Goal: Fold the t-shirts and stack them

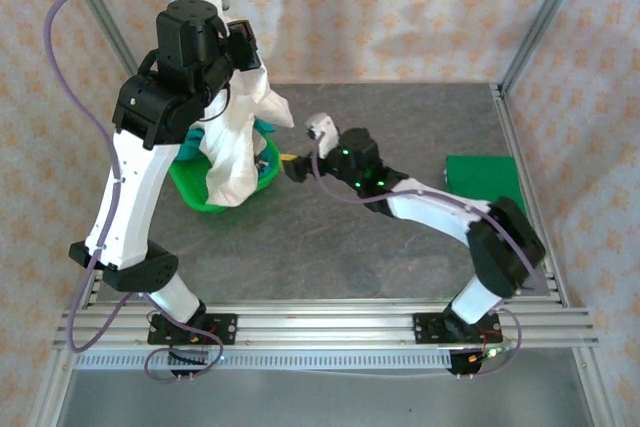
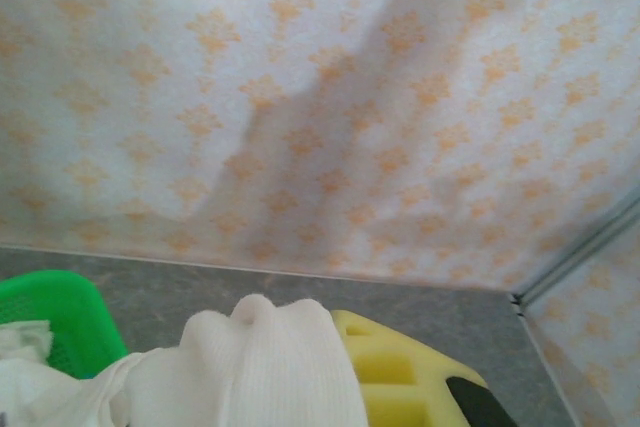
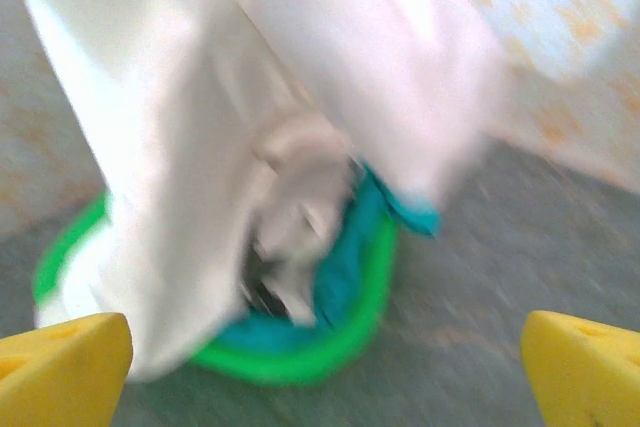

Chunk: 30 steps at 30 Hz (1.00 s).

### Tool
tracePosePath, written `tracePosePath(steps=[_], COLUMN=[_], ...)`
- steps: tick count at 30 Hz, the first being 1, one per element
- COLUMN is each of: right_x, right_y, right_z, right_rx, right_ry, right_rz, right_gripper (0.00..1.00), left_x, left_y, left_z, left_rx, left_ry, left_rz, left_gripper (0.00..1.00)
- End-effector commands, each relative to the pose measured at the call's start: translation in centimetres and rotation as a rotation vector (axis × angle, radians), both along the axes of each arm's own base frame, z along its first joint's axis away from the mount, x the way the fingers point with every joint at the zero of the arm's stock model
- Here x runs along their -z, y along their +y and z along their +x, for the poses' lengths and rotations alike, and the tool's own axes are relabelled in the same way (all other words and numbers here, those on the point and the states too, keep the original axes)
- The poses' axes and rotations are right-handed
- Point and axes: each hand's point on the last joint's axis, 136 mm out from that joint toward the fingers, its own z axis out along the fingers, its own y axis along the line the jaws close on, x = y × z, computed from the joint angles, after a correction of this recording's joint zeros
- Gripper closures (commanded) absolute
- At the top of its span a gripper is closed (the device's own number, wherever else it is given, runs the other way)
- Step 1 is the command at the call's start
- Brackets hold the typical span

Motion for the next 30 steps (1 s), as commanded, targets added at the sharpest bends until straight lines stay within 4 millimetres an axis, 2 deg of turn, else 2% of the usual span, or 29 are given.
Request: tracePosePath(steps=[1, 5, 8, 10, 11, 12, 14, 15, 16, 20, 21, 30], right_x=[-5.5, -5.5, -5.1, -5.0, -5.0, -5.1, -5.7, -6.2, -7.2, -11.2, -12.4, -23.9], right_y=[4.9, 9.8, 12.2, 13.2, 13.5, 13.7, 14.1, 14.2, 14.1, 13.6, 13.3, 9.9], right_z=[0.0, 0.9, 1.9, 2.9, 3.4, 3.7, 3.9, 4.0, 4.0, 4.5, 4.8, 6.8], right_rx=[-0.093, -0.154, -0.164, -0.154, -0.145, -0.14, -0.144, -0.145, -0.141, -0.109, -0.091, 0.014], right_ry=[-0.114, -0.093, -0.076, -0.07, -0.073, -0.07, -0.075, -0.08, -0.092, -0.142, -0.15, -0.234], right_rz=[0.194, 0.265, 0.28, 0.284, 0.286, 0.284, 0.277, 0.283, 0.294, 0.307, 0.315, 0.471], right_gripper=[0.01, 0.01, 0.0, 0.06, 0.15, 0.31, 0.76, 0.94, 1.0, 1.0, 1.0, 1.0], left_x=[-3.8, -4.0, -3.8, -3.5, -3.4, -3.3, -3.1, -2.9, -2.7, -1.8, -1.6, 1.4], left_y=[-0.8, -0.3, -0.1, 0.0, 0.0, 0.1, 0.4, 0.6, 1.0, 3.0, 3.5, 11.3], left_z=[-1.7, -2.3, -2.5, -2.6, -2.7, -2.8, -3.0, -3.1, -3.2, -4.0, -4.4, -10.3], left_rx=[0.068, 0.059, 0.054, 0.054, 0.053, 0.052, 0.042, 0.032, 0.016, -0.067, -0.088, -0.381], left_ry=[-0.099, -0.103, -0.093, -0.083, -0.079, -0.078, -0.078, -0.075, -0.073, -0.066, -0.068, -0.089], left_rz=[-0.117, -0.117, -0.11, -0.107, -0.107, -0.107, -0.104, -0.097, -0.089, -0.061, -0.055, -0.025], left_gripper=[1.0, 1.0, 1.0, 1.0, 1.0, 1.0, 1.0, 0.98, 0.86, 0.12, 0.01, 0.0])
